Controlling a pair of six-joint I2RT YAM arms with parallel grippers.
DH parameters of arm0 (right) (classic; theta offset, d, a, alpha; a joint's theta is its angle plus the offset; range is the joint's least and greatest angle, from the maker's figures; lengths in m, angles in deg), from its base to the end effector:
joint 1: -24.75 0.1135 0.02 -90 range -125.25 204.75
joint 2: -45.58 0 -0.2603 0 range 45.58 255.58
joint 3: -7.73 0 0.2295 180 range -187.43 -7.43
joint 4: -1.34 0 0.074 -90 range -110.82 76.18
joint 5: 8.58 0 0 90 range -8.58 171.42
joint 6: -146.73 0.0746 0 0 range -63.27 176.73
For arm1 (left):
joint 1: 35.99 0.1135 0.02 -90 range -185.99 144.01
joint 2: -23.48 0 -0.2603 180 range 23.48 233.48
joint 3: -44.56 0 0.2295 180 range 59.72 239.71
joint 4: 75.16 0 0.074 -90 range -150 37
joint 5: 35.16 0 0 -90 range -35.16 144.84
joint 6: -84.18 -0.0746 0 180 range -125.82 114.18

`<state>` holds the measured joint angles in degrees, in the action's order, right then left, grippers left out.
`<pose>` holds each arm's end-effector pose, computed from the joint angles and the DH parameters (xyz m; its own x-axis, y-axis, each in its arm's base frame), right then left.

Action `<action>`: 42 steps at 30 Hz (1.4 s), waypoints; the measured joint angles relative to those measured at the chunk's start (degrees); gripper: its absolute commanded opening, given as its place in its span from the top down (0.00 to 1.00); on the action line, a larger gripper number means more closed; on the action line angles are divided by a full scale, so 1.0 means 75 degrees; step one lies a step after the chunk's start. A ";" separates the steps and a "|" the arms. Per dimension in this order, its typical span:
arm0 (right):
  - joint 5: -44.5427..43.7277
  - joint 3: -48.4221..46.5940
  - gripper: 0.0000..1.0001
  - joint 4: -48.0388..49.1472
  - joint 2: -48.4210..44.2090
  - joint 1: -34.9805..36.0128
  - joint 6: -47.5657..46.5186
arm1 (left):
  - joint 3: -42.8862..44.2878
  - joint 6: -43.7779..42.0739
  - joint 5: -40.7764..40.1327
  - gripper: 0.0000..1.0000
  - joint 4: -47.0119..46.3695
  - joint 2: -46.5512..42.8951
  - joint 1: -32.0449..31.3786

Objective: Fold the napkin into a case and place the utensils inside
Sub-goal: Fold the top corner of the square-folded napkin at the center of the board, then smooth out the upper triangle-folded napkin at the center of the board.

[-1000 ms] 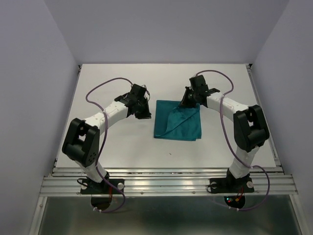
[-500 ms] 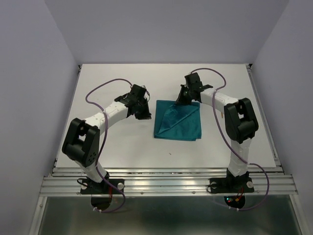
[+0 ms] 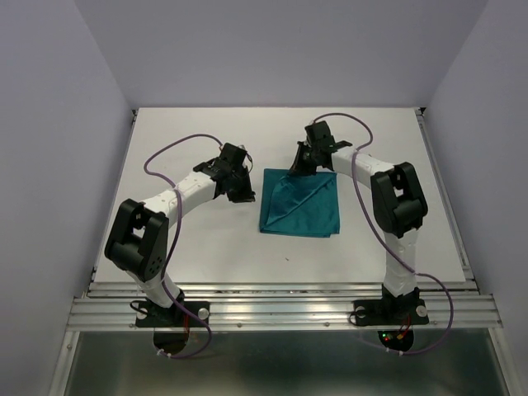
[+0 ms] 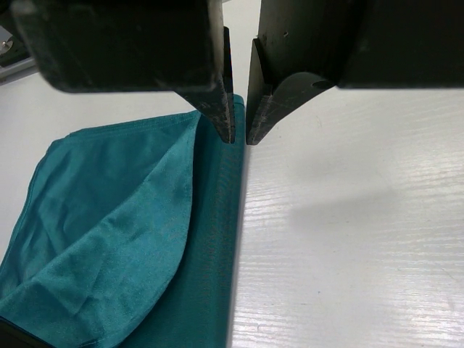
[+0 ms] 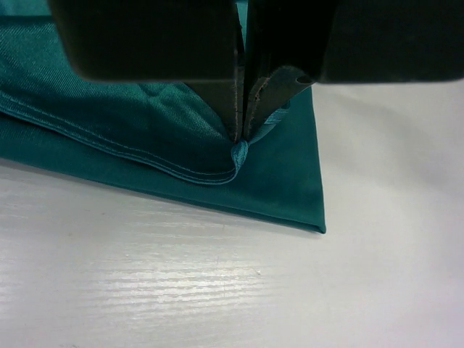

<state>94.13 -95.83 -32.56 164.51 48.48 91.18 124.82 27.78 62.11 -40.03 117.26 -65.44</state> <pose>0.4172 0.2013 0.1693 -0.8685 0.2210 -0.4437 -0.0397 0.8613 0.5066 0.3072 -0.1843 0.2085 -0.8547 -0.1478 -0.4977 0.1051 0.8895 -0.4447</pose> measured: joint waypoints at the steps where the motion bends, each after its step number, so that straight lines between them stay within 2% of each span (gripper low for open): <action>1: 0.0000 -0.0026 0.97 -0.0006 0.0067 0.0000 -0.0009 | -0.0003 0.0003 0.0000 0.77 -0.0003 0.0000 0.0000; 15: 0.0020 -0.0294 0.96 -0.0035 0.0216 0.0093 -0.0082 | -0.0119 0.0047 0.0023 0.77 -0.0061 0.0000 -0.0003; 18: 0.0035 -0.0405 0.92 -0.0038 0.0286 0.0117 -0.0085 | -0.0122 0.0047 0.0032 0.77 -0.0064 0.0000 -0.0003; 20: 0.0044 -0.0513 0.84 -0.0038 0.0379 0.0128 -0.0105 | -0.0122 0.0047 0.0035 0.77 -0.0064 0.0000 -0.0003; 21: 0.0050 -0.0571 0.78 -0.0047 0.0443 0.0137 -0.0114 | -0.0122 0.0047 0.0038 0.77 -0.0067 0.0000 -0.0003; 22: 0.0052 -0.0612 0.67 -0.0055 0.0484 0.0143 -0.0125 | -0.0131 0.0044 0.0047 0.77 -0.0079 0.0000 -0.0003; 25: 0.0073 -0.0691 0.64 -0.0085 0.0621 0.0181 -0.0187 | -0.0137 0.0044 0.0096 0.77 -0.0099 0.0003 -0.0003; 31: -0.0172 -0.0682 0.64 -0.0195 0.0568 0.0248 -0.0262 | -0.0137 0.0026 0.0184 0.77 -0.0157 0.0047 -0.0032; 35: -0.0694 -0.0326 0.65 -0.0251 -0.0009 0.0248 -0.0364 | -0.0114 -0.0041 0.0259 0.77 -0.0175 0.0187 -0.0146; 39: -0.1116 0.0356 0.72 -0.0187 -0.1102 0.0119 -0.0440 | 0.0117 -0.0117 0.0385 0.77 -0.0152 0.0437 -0.0300; 42: -0.1294 0.0962 0.83 -0.0178 -0.1958 -0.0087 -0.0458 | 0.0452 -0.0210 0.0533 0.77 -0.0216 0.0740 -0.0437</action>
<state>84.43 -88.62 -33.89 149.83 47.82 87.75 128.20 26.21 66.11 -41.65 122.81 -68.72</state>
